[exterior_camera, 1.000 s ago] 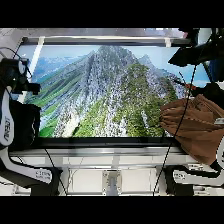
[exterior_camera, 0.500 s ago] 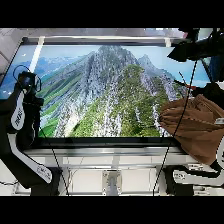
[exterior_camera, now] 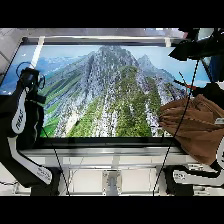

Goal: Fold the clothes and pants, and hang the long-sleeved shirts on hangers.

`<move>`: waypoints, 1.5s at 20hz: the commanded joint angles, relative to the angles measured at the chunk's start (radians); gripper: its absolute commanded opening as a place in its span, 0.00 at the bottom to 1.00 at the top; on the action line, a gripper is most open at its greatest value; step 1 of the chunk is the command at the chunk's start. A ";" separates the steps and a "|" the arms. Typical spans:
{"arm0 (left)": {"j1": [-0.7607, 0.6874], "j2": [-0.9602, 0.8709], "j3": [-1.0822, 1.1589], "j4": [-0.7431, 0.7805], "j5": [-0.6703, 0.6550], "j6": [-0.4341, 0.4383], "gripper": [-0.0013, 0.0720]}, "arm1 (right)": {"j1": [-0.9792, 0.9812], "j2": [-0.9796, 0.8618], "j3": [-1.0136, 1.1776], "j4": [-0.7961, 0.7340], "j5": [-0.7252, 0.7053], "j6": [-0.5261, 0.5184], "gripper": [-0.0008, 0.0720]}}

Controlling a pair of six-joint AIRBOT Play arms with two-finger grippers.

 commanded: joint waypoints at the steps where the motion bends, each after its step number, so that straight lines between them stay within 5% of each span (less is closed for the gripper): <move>1: -0.157 0.131 0.005 -0.127 0.101 0.009 0.04 | 0.000 0.002 0.029 -0.104 0.134 0.010 0.66; 6: -0.470 0.208 0.005 -0.411 0.509 0.009 0.04 | 0.000 0.008 0.029 -0.203 0.297 0.010 0.61; 11: -0.700 0.129 0.005 -0.528 0.864 0.008 0.06 | 0.000 0.006 0.017 -0.209 0.267 0.009 0.61; 12: -0.719 0.111 0.005 -0.528 0.887 0.008 0.35 | 0.000 0.006 0.009 -0.209 0.254 0.006 0.61; 13: -0.729 0.099 0.005 -0.528 0.893 0.003 0.83 | 0.000 0.005 0.000 -0.209 0.243 0.001 0.61; 14: -0.728 0.098 0.005 -0.525 0.886 0.000 0.96 | 0.000 0.003 -0.009 -0.200 0.236 0.001 0.61; 16: -0.688 0.122 0.005 -0.446 0.841 -0.019 0.95 | 0.001 -0.003 -0.042 -0.109 0.229 0.002 0.61; 18: -0.610 0.169 0.005 -0.300 0.751 -0.146 0.95 | 0.002 -0.003 -0.138 0.066 0.174 0.001 0.61; 23: -0.310 0.247 0.005 -0.251 0.537 -0.299 0.95 | 0.169 -0.003 -0.554 0.240 -0.221 -0.076 0.61; 27: -0.146 0.246 -0.001 -0.297 0.440 -0.306 0.85 | 0.433 -0.017 -0.855 0.263 -0.697 -0.078 0.64; 30: -0.108 0.246 -0.001 -0.296 0.424 -0.304 0.85 | 0.561 -0.112 -0.879 0.308 -0.825 -0.073 0.68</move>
